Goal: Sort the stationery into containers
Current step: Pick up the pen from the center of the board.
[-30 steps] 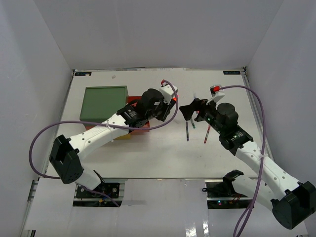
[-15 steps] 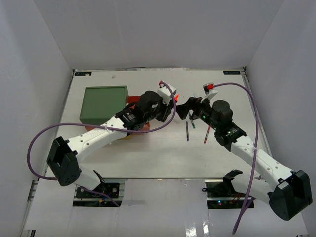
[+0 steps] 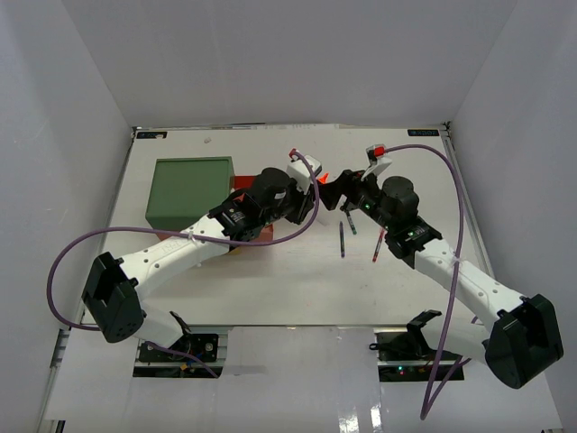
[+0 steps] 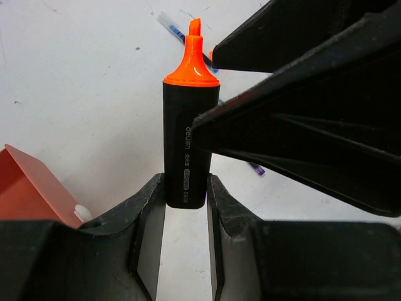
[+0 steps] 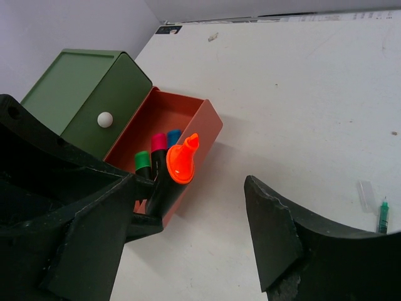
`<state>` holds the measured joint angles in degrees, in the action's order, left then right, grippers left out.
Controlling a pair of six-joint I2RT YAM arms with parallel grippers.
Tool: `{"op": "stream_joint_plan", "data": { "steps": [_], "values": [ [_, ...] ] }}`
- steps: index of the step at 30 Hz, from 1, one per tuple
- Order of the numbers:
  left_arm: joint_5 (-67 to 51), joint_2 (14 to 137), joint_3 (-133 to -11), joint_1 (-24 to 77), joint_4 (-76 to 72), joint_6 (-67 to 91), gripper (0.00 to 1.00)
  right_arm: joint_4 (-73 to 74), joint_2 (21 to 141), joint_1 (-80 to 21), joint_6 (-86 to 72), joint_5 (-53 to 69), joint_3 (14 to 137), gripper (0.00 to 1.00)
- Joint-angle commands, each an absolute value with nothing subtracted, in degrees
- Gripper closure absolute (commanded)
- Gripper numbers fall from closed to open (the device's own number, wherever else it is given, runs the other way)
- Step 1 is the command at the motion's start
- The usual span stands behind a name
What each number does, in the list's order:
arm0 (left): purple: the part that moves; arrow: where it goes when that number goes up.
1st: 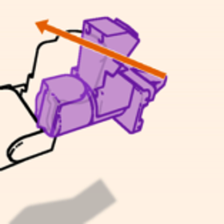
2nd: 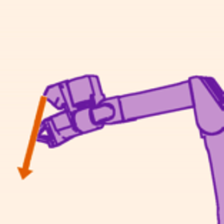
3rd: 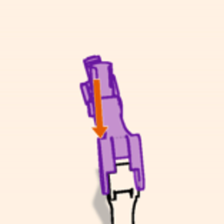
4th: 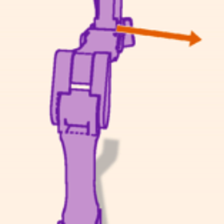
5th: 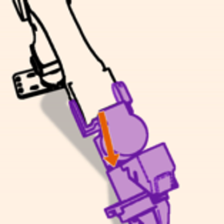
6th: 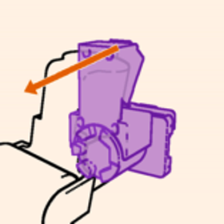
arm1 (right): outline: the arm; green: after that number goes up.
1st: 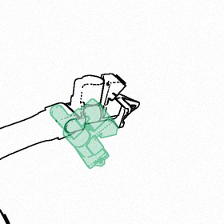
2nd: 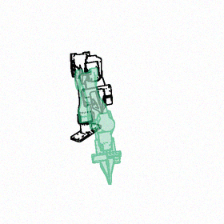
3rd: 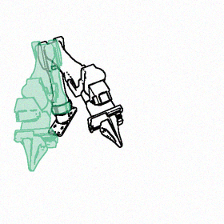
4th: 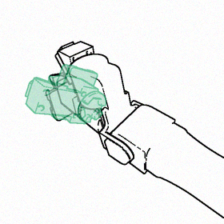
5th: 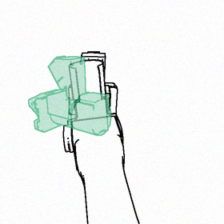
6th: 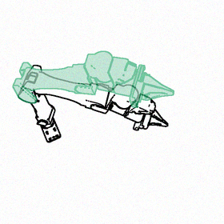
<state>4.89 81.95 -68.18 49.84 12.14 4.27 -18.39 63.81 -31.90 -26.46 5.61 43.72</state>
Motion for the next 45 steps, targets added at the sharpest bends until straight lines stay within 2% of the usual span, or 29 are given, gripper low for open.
{"op": "stream_joint_plan", "data": {
  "steps": [1,6,14,25,28,32,34,35,37,40,41,43,44,45],
  "values": [
    [3.69,79.10,-67.85,50.36,11.16,3.87,0.96,-23.03,64.51,-32.17,-26.98,6.77,46.76,0.27],
    [3.69,79.01,-67.68,50.54,11.08,3.87,0.96,-23.38,65.13,-32.17,-27.07,6.59,47.02,0.38],
    [3.16,78.75,-67.50,50.63,10.99,3.69,0.96,-23.82,65.74,-32.17,-27.16,6.68,47.46,0.51],
    [2.81,78.49,-67.33,50.89,10.81,3.69,0.96,-24.26,66.18,-32.17,-27.68,6.77,47.20,0.60],
    [2.81,78.57,-67.32,50.89,10.81,3.69,0.96,-24.43,66.09,-32.17,-27.69,6.77,46.93,0.66],
    [2.55,78.49,-67.15,50.98,10.81,3.69,0.94,-24.70,65.66,-32.17,-27.69,6.68,46.85,0.78],
    [2.64,78.40,-67.15,50.98,10.81,3.52,0.91,-24.78,65.13,-32.17,-27.69,6.59,46.41,0.84],
    [2.64,78.22,-67.06,50.89,10.81,3.52,0.89,-24.87,64.95,-32.08,-27.69,6.50,46.23,0.91],
    [2.72,78.05,-66.97,50.98,10.72,3.60,0.78,-24.87,64.51,-32.08,-27.51,6.50,45.62,0.92],
    [2.90,77.70,-66.88,50.89,10.46,3.60,0.71,-24.70,63.46,-31.91,-27.33,6.77,44.83,0.92],
    [2.90,77.61,-66.80,50.89,10.46,3.60,0.62,-24.70,63.20,-31.90,-27.07,6.77,44.65,0.92],
    [3.51,77.26,-66.71,50.98,10.46,3.60,0.51,-24.70,62.23,-31.38,-26.72,6.86,44.39,0.92],
    [3.69,77.17,-66.71,50.89,10.46,3.52,0.40,-24.70,61.88,-30.94,-26.63,6.94,44.12,0.92],
    [3.87,76.73,-66.71,50.89,10.46,3.43,0.36,-24.61,61.61,-30.24,-26.46,7.47,43.95,0.92]
  ]
}}
